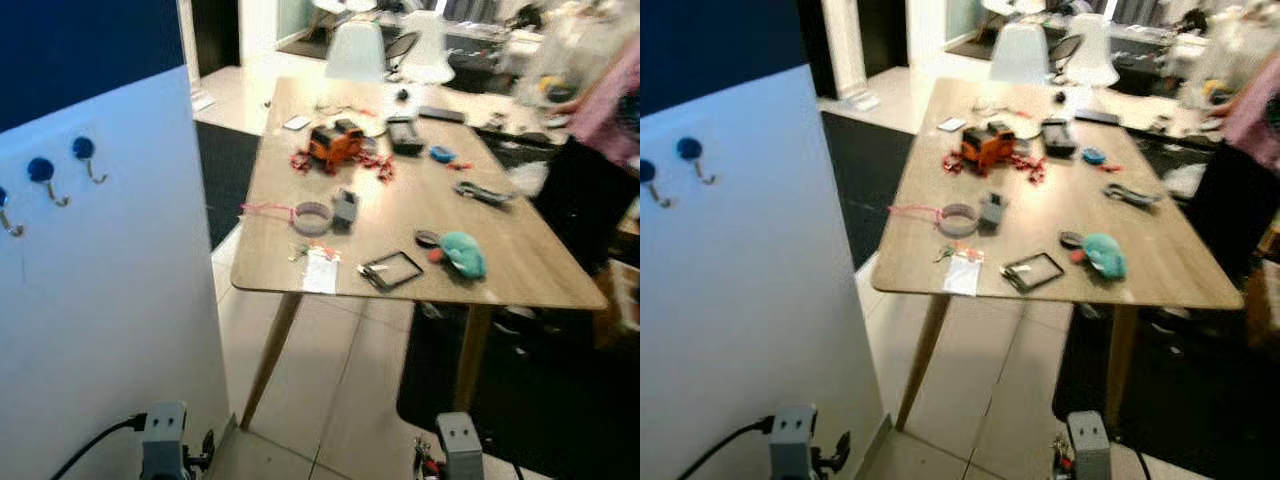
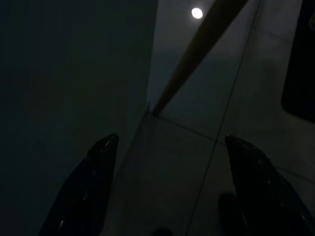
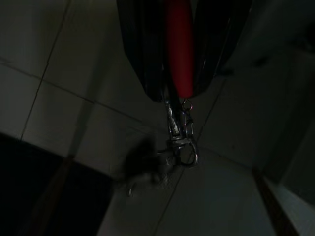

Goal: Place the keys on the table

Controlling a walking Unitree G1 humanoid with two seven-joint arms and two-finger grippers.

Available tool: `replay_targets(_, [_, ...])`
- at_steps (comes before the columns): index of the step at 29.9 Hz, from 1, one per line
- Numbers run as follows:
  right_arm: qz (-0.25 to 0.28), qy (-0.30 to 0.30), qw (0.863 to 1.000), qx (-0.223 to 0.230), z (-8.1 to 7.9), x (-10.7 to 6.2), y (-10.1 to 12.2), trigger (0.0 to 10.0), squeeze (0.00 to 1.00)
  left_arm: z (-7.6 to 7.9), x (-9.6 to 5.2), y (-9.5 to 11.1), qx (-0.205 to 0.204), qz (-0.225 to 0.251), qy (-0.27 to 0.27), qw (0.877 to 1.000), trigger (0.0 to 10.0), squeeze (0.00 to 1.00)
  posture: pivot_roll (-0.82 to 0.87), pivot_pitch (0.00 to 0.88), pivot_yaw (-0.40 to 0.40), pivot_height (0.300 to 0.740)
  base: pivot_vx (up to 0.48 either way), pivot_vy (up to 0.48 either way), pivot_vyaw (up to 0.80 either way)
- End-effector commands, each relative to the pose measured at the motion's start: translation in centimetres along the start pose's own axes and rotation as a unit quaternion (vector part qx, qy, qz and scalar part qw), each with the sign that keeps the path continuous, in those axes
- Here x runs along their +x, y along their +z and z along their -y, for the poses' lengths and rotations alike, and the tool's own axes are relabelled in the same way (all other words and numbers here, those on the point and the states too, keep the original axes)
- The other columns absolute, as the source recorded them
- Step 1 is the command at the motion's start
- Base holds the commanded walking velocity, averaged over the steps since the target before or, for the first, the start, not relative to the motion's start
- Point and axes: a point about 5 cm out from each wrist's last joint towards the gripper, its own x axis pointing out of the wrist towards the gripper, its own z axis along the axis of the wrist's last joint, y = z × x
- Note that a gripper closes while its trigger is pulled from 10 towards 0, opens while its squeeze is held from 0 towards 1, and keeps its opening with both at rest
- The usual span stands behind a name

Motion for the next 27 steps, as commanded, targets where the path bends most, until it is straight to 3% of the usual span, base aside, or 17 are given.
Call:
replay_targets(1, [0.006,0.007,1.000,-0.010,-0.2,0.1,0.4,10.0,0.00,0.0,-0.2,-0.5,-0.009,-0.014,0.007,1.000,10.0,0.00,0.03,0.048,-0.031,0.740,0.000,0.000,0.00])
replay_targets(10, [0.005,0.011,1.000,-0.018,-0.6,0.3,0.6,10.0,0.00,0.7,0.2,0.0,-0.022,-0.003,0.019,1.000,10.0,0.00,0.02,0.057,-0.031,0.740,0.000,0.000,0.00])
replay_targets(27, [0.016,0.010,1.000,-0.014,-1.2,0.6,1.1,10.0,0.00,1.3,1.0,1.7,-0.006,0.023,0.006,1.000,10.0,0.00,0.03,0.062,-0.013,0.740,0.000,-0.443,0.00])
